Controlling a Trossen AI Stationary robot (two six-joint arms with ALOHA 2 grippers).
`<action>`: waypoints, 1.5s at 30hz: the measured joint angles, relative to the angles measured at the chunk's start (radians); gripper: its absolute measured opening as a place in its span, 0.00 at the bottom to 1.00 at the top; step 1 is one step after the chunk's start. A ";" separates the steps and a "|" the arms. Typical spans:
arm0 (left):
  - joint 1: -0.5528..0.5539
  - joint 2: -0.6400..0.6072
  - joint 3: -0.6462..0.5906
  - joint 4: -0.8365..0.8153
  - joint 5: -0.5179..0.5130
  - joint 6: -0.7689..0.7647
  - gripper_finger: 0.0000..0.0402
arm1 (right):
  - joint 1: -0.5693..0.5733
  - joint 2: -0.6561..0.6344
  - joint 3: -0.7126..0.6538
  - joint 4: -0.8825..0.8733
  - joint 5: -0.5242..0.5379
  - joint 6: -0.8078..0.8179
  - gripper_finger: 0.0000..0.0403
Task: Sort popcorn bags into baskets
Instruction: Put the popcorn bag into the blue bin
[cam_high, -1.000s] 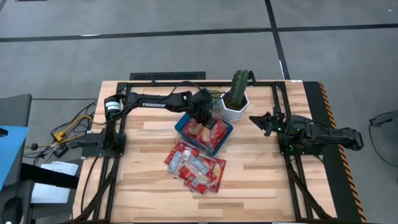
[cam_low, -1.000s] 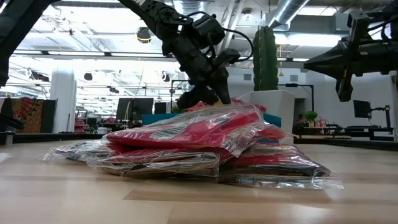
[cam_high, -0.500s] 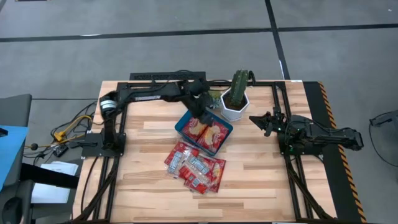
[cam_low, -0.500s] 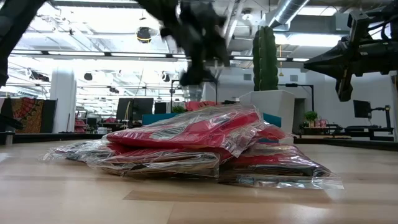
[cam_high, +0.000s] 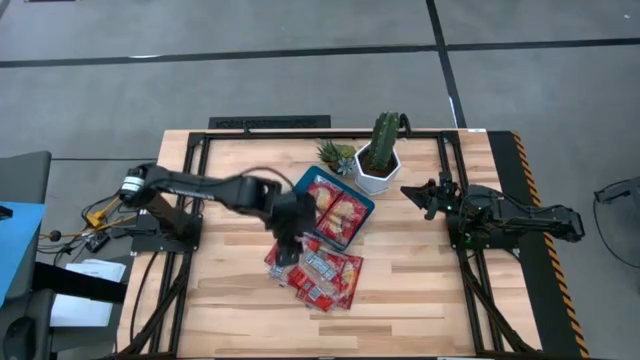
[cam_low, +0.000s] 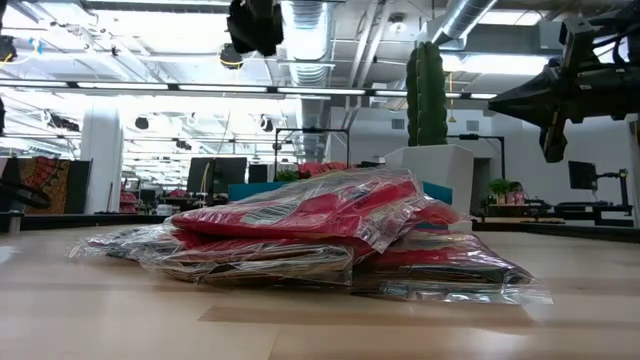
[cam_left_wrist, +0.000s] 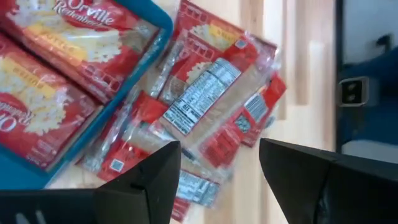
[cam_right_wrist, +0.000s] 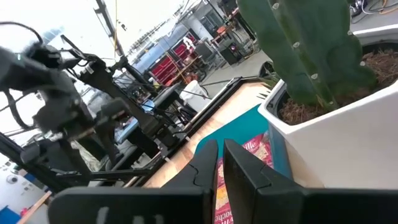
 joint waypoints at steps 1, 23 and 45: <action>-0.015 0.002 -0.021 0.021 -0.008 0.015 0.52 | 0.000 0.000 0.000 0.000 0.000 -0.001 0.13; -0.078 0.162 -0.152 0.422 0.052 0.409 0.73 | 0.000 0.002 0.000 -0.003 -0.008 0.001 0.13; -0.151 0.166 -0.441 0.888 -0.064 0.409 0.73 | 0.000 0.002 0.000 -0.014 -0.008 -0.007 0.13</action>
